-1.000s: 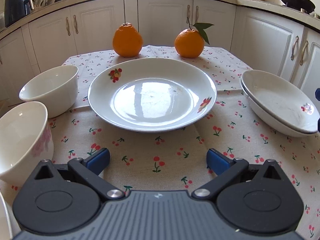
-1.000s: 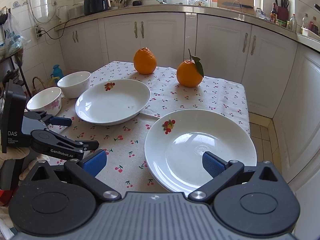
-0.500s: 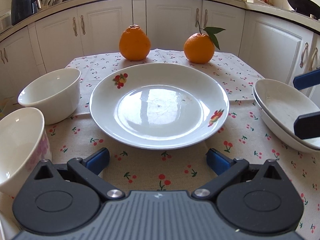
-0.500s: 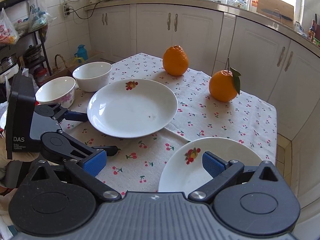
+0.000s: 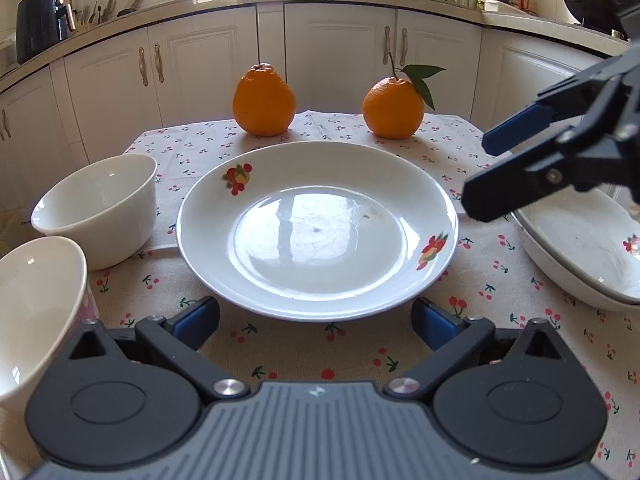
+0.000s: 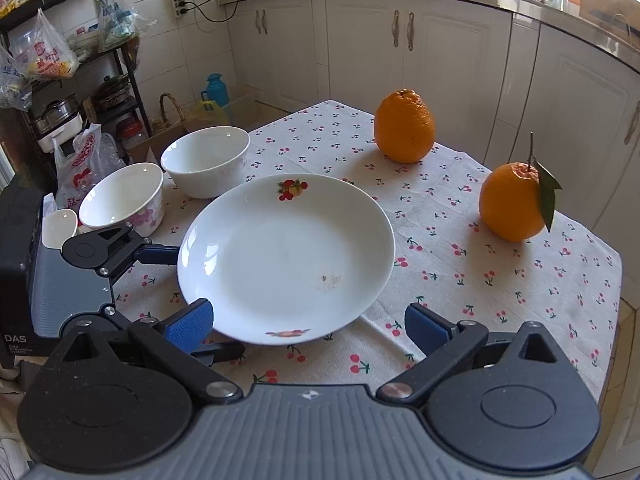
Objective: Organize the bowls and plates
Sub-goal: 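Move the right gripper to the rim of the flower-print white plate, then close the right gripper on the flower-print plate's rim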
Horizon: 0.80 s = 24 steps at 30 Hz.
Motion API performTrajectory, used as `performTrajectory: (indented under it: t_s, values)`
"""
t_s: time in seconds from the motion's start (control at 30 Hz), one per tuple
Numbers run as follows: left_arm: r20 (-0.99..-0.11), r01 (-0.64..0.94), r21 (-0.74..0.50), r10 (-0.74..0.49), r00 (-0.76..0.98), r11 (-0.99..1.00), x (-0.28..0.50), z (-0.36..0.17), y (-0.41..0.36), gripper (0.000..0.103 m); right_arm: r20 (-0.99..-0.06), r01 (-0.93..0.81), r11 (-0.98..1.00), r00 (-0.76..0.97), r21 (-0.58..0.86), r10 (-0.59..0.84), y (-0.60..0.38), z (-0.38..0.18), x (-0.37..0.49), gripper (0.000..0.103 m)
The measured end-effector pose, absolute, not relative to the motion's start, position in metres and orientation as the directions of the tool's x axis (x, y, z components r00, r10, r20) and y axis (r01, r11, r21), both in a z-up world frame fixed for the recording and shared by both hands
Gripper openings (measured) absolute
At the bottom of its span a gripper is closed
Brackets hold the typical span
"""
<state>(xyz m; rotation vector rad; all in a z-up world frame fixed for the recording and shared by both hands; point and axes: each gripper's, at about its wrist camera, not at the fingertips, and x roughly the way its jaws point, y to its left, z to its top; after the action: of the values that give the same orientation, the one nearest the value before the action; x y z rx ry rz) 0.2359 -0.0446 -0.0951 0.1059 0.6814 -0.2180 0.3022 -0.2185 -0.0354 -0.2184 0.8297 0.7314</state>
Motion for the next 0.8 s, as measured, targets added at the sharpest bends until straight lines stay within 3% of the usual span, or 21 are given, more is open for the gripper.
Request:
performTrajectory:
  t_s: [0.5,0.8]
  values:
    - [-0.618,0.250,0.020,-0.184,0.764,0.968,0.239,-0.093,-0.044,0.100,-0.775,-0.738,0.656,0.317,0.160,0.546,-0.187,-0.058,0.402,0.102]
    - [-0.626,0.251,0.018,-0.185,0.757,0.968,0.239,-0.094,-0.044,0.100,-0.785,-0.741,0.627,0.231,0.242,0.575,-0.172,-0.079,0.444,0.084]
